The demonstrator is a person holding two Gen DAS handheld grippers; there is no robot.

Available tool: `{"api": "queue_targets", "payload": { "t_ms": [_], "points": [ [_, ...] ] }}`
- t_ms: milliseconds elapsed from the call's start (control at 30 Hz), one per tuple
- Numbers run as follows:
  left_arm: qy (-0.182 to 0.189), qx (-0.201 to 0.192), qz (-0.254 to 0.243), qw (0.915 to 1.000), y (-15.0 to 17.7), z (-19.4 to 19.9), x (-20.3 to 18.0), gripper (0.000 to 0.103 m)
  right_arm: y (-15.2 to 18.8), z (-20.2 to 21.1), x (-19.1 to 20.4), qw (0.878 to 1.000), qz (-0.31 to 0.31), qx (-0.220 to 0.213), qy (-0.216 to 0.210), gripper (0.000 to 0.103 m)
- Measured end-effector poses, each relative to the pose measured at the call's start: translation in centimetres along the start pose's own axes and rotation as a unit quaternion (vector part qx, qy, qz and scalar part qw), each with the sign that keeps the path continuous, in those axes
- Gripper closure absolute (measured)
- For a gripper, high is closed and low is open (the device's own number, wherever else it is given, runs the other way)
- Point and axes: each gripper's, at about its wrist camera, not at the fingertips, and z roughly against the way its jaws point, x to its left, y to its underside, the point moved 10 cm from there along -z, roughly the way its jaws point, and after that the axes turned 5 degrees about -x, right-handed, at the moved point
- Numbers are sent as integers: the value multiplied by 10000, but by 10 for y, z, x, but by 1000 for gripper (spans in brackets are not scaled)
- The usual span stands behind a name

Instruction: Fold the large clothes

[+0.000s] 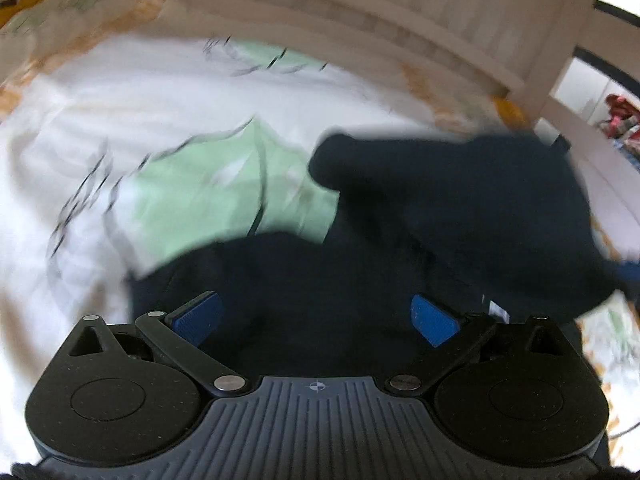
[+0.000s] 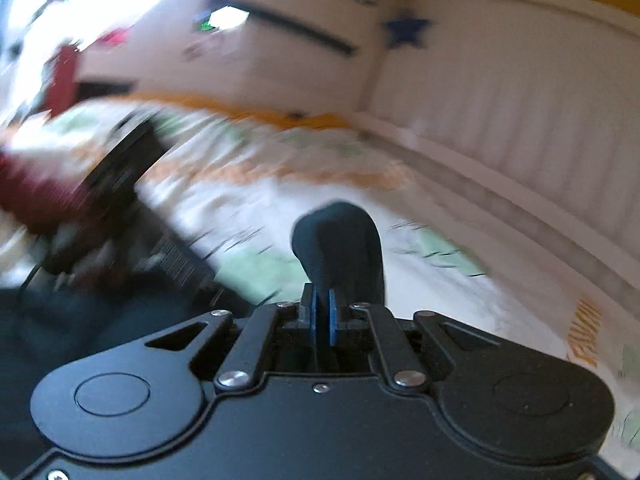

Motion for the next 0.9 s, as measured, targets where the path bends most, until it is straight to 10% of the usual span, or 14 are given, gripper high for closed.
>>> {"api": "queue_targets", "payload": {
  "t_ms": [200,367,500,700,900],
  "points": [
    [-13,382,-77,9992,44,32,3,0,62,19,69,9952,58,835,-508,93],
    [164,181,316,9992,36,39,0,0,67,32,43,9818,-1733,779,31,79],
    [314,-42,551,9980,22,40,-9,0,69,35,23,9408,-3284,730,427,33],
    [450,-80,896,9949,25,36,-18,0,92,27,13,8666,-4905,738,538,33],
    [487,25,952,9943,36,35,-17,0,114,24,14,8232,-5527,875,961,33]
  ]
}}
